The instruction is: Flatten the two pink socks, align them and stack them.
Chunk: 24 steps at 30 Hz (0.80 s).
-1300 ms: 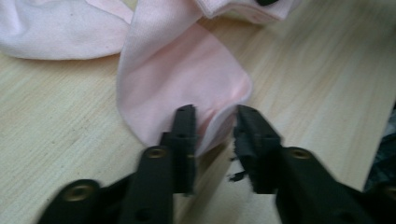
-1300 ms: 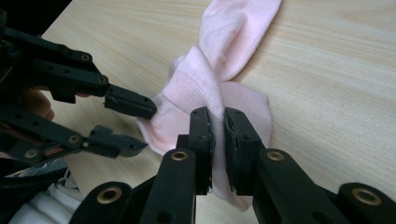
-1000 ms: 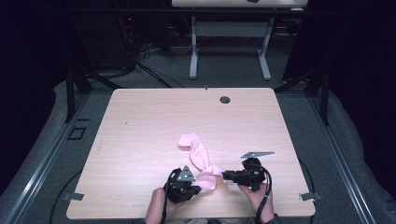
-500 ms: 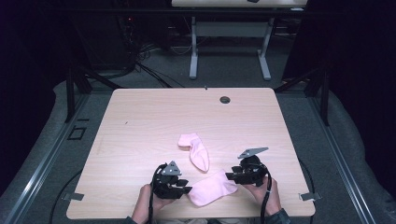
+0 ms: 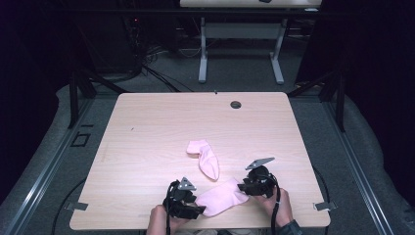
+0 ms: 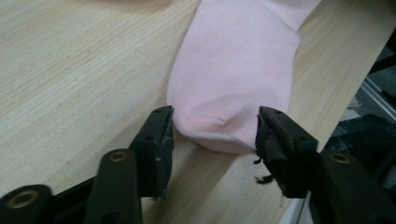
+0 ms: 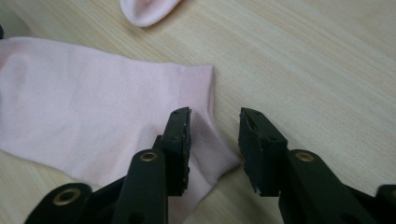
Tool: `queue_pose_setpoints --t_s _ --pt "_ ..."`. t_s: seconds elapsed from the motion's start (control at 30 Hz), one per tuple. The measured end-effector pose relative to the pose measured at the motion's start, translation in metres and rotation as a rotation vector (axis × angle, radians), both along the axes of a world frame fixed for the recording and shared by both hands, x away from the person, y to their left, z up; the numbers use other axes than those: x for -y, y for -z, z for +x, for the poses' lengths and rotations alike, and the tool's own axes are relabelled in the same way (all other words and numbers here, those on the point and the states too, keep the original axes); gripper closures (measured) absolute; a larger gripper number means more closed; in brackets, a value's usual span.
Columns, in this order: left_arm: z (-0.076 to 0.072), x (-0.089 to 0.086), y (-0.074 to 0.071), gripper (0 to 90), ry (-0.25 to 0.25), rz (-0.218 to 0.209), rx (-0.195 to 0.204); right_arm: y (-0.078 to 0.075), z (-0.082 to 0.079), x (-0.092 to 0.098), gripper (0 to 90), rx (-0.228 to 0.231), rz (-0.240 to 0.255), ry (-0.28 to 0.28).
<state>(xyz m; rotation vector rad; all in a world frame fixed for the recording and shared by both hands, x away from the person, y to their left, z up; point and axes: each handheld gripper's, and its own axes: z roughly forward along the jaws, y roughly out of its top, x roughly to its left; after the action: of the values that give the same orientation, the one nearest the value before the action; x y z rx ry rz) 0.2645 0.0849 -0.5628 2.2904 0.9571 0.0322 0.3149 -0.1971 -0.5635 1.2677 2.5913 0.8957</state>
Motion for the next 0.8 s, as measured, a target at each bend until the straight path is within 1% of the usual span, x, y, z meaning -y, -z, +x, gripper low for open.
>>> queue_pose_setpoints --t_s 0.03,0.07,0.1,0.13,0.17,0.2,0.23,0.27,0.3,0.33,0.37,0.47,0.57,0.6,0.67,0.7,0.73,0.77,0.8 --pt "0.000 0.001 0.000 56.7 0.000 0.015 0.000 0.001 -0.001 0.000 68.5 0.016 -0.009 -0.007" --pt "0.000 0.001 0.001 65.0 -0.006 0.018 -0.001 0.001 -0.003 0.000 75.9 0.022 -0.013 -0.010" --pt "0.001 0.001 0.002 69.7 -0.006 0.034 0.006 0.002 -0.005 -0.001 79.6 0.020 0.010 -0.008" --pt "0.001 0.001 0.002 74.0 -0.006 0.034 0.006 0.002 -0.005 -0.001 79.6 0.020 0.010 -0.008" --pt "0.001 0.000 0.002 79.5 -0.009 0.038 0.013 0.002 -0.007 -0.001 83.7 0.012 0.013 -0.012" --pt "0.002 -0.001 0.003 79.5 -0.008 0.036 0.014 0.002 -0.007 -0.001 83.7 0.012 0.013 -0.012" --pt "0.002 -0.004 0.003 86.2 -0.008 0.031 0.022 0.002 -0.007 0.000 84.9 0.013 0.010 -0.010" --pt "0.002 -0.004 0.003 87.1 -0.008 0.031 0.022 0.002 -0.007 0.000 84.9 0.013 0.010 -0.010" --pt "0.003 -0.006 0.003 87.1 -0.010 0.033 0.020 0.001 -0.009 0.000 85.0 0.013 0.020 -0.003" --pt "0.004 -0.008 0.002 87.4 -0.011 0.031 0.020 -0.001 -0.010 0.001 85.1 0.005 0.030 -0.007" --pt "0.006 -0.012 -0.001 87.6 -0.010 0.020 0.017 -0.003 -0.012 0.002 85.1 0.004 0.036 -0.004" --pt "0.008 -0.022 -0.007 87.7 -0.018 -0.003 0.016 -0.014 -0.023 0.004 84.8 -0.005 0.065 0.001" --pt "0.010 -0.032 -0.011 87.5 -0.020 -0.010 0.003 -0.020 -0.034 0.004 84.2 -0.008 0.076 -0.002" --pt "0.011 -0.035 -0.009 87.1 -0.018 -0.008 0.001 -0.020 -0.039 0.002 83.8 -0.021 0.072 -0.018" --pt "0.011 -0.035 -0.006 86.5 -0.018 -0.002 -0.007 -0.017 -0.040 0.000 83.6 -0.018 0.071 -0.018" --pt "0.010 -0.035 -0.002 82.1 -0.014 0.008 -0.010 -0.009 -0.040 -0.003 82.1 -0.033 0.053 -0.024" --pt "0.010 -0.035 -0.002 79.5 -0.014 0.008 -0.010 -0.009 -0.040 -0.003 82.1 -0.033 0.053 -0.024" --pt "0.010 -0.035 -0.002 79.5 -0.015 0.010 -0.012 -0.006 -0.040 -0.004 80.5 -0.041 0.043 -0.021" --pt "0.010 -0.036 -0.002 72.5 -0.023 0.007 -0.009 -0.004 -0.039 -0.004 77.1 -0.045 0.050 -0.023"
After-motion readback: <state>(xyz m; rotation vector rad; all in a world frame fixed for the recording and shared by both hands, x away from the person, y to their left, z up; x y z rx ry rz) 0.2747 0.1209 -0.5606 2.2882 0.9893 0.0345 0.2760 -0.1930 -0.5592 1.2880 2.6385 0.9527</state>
